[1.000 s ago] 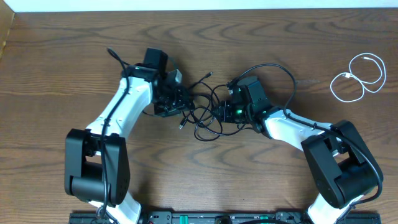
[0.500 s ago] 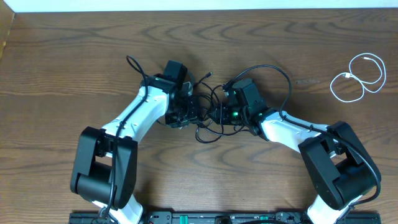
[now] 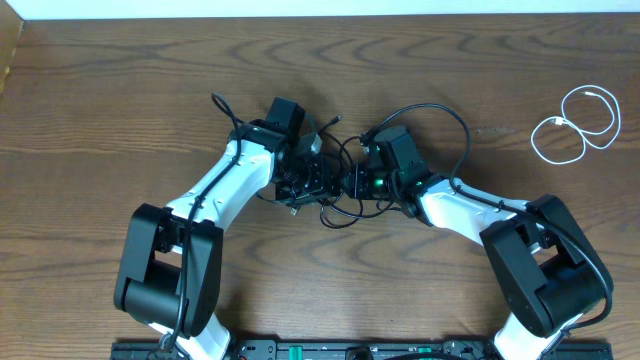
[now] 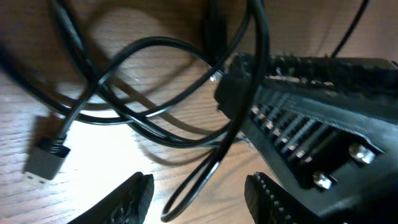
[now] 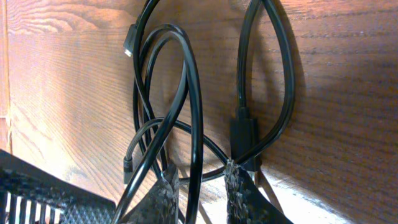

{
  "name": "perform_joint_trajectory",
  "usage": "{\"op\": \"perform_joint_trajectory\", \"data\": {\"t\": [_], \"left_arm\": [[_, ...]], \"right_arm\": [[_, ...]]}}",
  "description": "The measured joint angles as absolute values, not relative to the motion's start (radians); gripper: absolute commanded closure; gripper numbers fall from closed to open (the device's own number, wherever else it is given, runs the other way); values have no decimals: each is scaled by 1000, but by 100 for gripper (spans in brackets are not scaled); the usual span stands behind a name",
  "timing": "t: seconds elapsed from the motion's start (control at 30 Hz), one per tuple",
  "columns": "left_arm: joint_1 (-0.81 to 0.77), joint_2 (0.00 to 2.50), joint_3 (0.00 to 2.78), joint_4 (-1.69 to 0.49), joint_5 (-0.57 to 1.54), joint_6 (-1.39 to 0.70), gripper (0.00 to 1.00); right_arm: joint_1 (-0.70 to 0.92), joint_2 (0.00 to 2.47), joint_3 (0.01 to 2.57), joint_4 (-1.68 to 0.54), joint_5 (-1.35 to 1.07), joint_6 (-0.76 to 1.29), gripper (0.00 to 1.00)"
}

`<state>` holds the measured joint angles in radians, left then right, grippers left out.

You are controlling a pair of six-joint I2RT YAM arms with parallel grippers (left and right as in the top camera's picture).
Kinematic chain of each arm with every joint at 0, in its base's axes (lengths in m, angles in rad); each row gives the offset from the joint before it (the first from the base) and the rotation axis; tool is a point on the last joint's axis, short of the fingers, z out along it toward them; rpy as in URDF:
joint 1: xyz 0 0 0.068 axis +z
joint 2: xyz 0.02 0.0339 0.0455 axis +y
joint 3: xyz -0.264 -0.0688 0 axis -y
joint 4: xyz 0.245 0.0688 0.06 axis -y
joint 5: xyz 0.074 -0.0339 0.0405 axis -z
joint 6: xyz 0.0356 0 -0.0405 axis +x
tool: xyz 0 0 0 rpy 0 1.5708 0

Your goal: Untangle cables

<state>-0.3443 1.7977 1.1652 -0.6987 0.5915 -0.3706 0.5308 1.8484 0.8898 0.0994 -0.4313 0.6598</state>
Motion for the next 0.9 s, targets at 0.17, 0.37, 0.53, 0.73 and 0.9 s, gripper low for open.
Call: {"op": "perform_joint_trajectory", "data": {"t": [0.17,0.37,0.53,0.73,0.9], "left_arm": [[-352,1798,1165,-699,577,-366,47],[-386,1798,1159,-685,492,-367,47],[-410,1798,1125,-662,407,-400,85],[-402,1798,1120,-637,339,-400,92],[-399,1798,1120,-627,326,-400,92]], "right_arm": [[531,1848,890,99,-429,660,80],[531,1848,890,99,-429,660,80],[531,1848,890,100,-429,660,81],[531,1848,890,111,-429,660,79],[531,1851,890,131,-429,660,76]]}}
